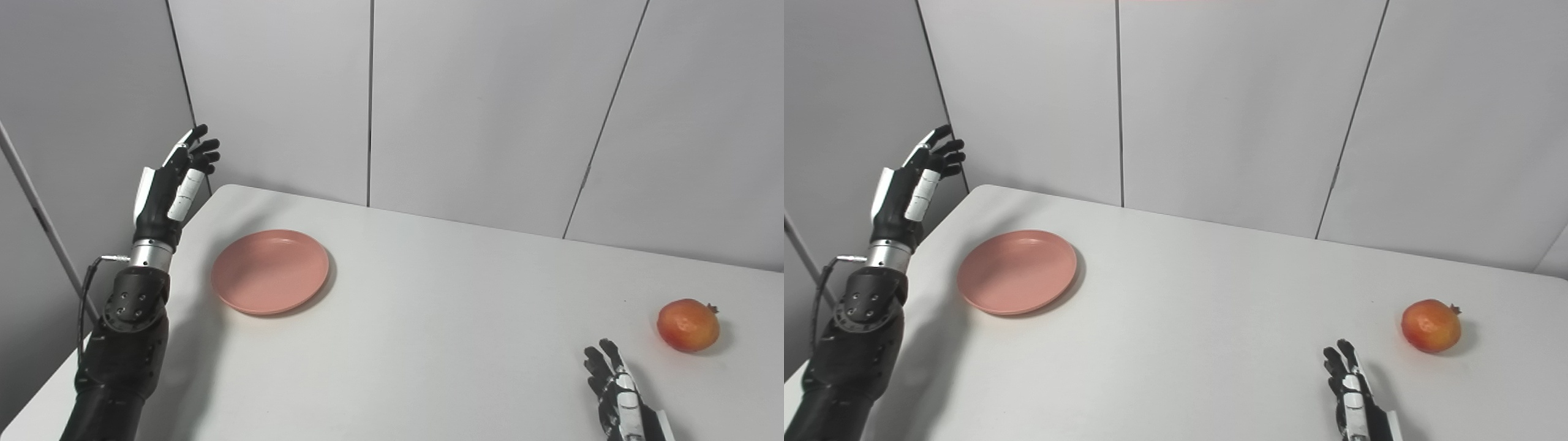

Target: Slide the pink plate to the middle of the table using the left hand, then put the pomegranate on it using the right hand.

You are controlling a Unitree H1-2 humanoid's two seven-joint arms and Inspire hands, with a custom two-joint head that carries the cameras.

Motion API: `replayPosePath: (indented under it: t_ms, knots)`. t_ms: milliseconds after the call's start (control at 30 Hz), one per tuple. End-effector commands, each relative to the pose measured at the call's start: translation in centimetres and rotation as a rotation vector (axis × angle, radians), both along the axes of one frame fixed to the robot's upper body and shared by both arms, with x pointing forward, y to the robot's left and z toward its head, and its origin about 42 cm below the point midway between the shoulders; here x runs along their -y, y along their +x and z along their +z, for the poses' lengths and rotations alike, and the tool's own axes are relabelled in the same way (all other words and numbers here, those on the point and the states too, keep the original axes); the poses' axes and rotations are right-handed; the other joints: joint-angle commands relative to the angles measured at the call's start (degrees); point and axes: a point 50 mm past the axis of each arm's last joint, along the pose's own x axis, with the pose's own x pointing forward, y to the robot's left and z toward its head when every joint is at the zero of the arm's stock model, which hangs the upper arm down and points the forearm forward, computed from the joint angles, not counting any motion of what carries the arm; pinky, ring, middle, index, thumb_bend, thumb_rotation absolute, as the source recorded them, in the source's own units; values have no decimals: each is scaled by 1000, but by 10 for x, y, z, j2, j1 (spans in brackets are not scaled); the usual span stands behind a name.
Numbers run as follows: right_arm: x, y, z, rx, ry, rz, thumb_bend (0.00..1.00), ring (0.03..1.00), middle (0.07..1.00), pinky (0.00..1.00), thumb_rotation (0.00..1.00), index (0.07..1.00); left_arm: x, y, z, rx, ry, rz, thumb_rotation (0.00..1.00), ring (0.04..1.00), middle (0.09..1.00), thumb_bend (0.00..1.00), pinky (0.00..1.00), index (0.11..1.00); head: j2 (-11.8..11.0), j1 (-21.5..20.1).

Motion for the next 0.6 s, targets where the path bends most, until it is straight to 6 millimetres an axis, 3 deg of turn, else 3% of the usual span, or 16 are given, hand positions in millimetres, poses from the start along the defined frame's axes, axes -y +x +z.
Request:
replayPosePath:
  t_ms: [0,267,433,567]
  knots:
    - [4,-19,-20,-60,1,-17,696,947,917,1000,1000,951,-10,12,30,96,33,1,953,813,843,928,783,873,1,1]
    - [2,-21,-17,-57,2,-16,695,943,913,1000,1000,949,-16,15,-1,0,27,24,935,844,868,919,830,895,8,-3]
    - [2,-22,-16,-57,12,-15,702,942,912,1000,1000,947,-21,16,-27,-63,-3,47,911,826,850,858,804,875,9,-4]
    - [2,-23,-15,-55,15,-13,693,944,914,1000,1000,947,-22,17,-42,-115,-26,53,904,815,851,881,779,869,11,-6]
